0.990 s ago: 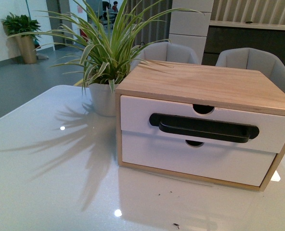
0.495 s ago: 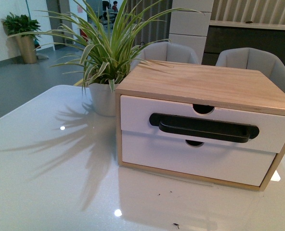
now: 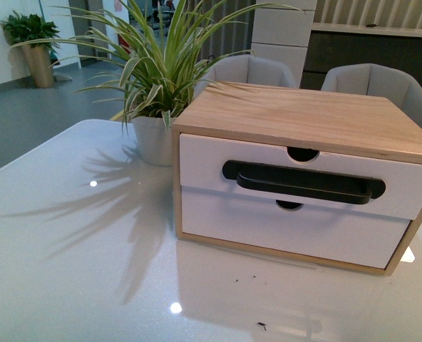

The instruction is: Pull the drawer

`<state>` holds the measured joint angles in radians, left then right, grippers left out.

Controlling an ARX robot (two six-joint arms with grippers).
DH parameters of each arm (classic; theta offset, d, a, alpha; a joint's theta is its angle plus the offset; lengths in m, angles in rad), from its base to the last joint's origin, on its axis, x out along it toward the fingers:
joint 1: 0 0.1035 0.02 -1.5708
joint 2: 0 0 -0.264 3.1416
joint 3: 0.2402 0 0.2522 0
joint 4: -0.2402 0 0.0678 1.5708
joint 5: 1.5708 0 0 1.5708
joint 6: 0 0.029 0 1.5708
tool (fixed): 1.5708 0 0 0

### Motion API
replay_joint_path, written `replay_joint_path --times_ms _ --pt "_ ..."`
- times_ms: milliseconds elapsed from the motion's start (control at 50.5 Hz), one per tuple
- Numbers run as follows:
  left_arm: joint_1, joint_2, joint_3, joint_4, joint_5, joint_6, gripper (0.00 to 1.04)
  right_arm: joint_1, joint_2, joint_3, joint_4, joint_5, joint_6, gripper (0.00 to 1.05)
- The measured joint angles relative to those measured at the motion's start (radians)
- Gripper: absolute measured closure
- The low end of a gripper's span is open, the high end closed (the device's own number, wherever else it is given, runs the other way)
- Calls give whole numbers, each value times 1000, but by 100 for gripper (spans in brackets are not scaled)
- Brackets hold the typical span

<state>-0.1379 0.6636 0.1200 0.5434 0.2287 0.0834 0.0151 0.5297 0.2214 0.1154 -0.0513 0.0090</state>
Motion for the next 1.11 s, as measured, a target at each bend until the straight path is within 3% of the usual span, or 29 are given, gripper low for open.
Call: replay_joint_path --times_ms 79,158,257,356,614,1109 --pt "-48 266 126 104 105 96 7 -5 200 112 4 -78 -100 9" --pt "-89 461 250 87 222 185 7 -7 350 219 -36 -134 -201 9" --pt "-143 655 441 -46 359 330 7 -7 507 356 -114 -211 -333 9" --pt "-181 776 594 -197 420 451 7 -2 598 450 -195 -271 -427 9" --pt "-249 961 866 -502 432 681 7 9 726 579 -323 -363 -592 9" --pt "-329 1275 1263 -814 338 917 7 47 909 709 -426 -428 -783 9"
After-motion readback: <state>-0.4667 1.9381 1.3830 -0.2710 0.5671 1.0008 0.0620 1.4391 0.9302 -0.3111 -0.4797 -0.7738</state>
